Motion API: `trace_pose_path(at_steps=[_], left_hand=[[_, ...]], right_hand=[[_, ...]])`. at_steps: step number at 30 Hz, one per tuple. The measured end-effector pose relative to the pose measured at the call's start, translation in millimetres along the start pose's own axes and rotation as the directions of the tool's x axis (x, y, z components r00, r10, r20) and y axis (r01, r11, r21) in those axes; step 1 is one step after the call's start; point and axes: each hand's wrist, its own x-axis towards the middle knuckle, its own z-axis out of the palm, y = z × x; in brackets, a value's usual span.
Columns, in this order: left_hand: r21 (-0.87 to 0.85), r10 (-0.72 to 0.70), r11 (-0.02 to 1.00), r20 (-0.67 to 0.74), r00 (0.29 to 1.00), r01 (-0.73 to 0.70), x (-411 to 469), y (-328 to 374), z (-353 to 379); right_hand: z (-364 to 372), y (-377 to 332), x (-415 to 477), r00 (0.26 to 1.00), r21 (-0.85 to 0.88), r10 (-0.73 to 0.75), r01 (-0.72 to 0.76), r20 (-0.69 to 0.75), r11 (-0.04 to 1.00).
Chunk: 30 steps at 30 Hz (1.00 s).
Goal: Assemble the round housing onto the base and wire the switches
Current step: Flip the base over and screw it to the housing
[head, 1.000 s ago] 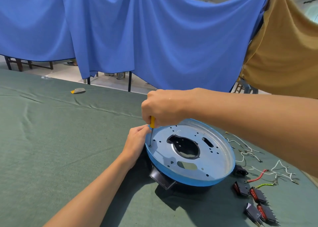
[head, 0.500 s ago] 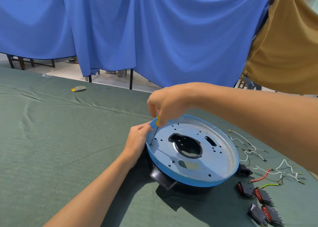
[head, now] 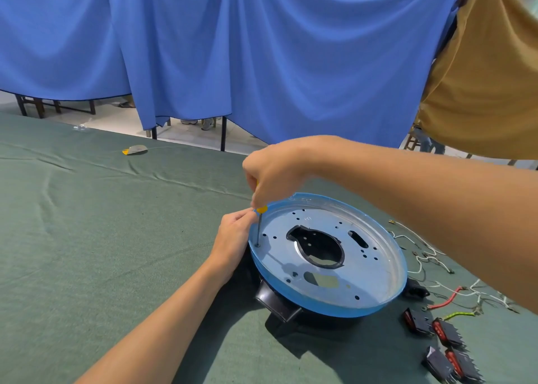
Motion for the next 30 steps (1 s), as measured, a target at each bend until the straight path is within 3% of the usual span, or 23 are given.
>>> trace_pose_path(at_steps=[6,11,16,19,22,25,27,30], left_hand=[[0.043,0.007,0.999,0.018,1.0,-0.008,-3,4,0],[0.039,-0.001,0.999,0.001,1.0,0.001,-4,5,0],[0.039,-0.006,0.999,-0.008,1.0,0.006,-3,6,1],[0.037,-0.007,0.999,-0.011,1.0,0.007,-4,6,1],[0.037,-0.011,0.999,-0.008,1.0,0.011,-3,4,0],[0.038,-0.001,0.999,-0.015,1.0,0.002,-2,4,1],[0.042,0.013,0.999,0.01,1.0,-0.014,-3,4,1],[0.023,0.003,1.0,0.025,1.0,-0.003,-3,3,0]], right_hand=[[14,6,-1,0.98,0.024,0.045,-0.041,-0.193,0.999],[4,14,-4,0.997,0.064,0.072,-0.072,0.009,0.995],[18,12,-5,0.976,0.081,0.096,-0.081,-0.196,0.993],[13,12,-8,0.984,0.091,0.14,-0.13,-0.114,0.987],[6,13,-11,0.996,0.053,0.089,-0.089,-0.009,0.995],[13,9,-13,0.988,0.04,0.044,-0.039,-0.148,0.998],[20,4,-14,0.968,0.086,0.099,-0.081,-0.23,0.993],[17,1,-14,0.971,0.051,0.15,-0.143,-0.186,0.988]])
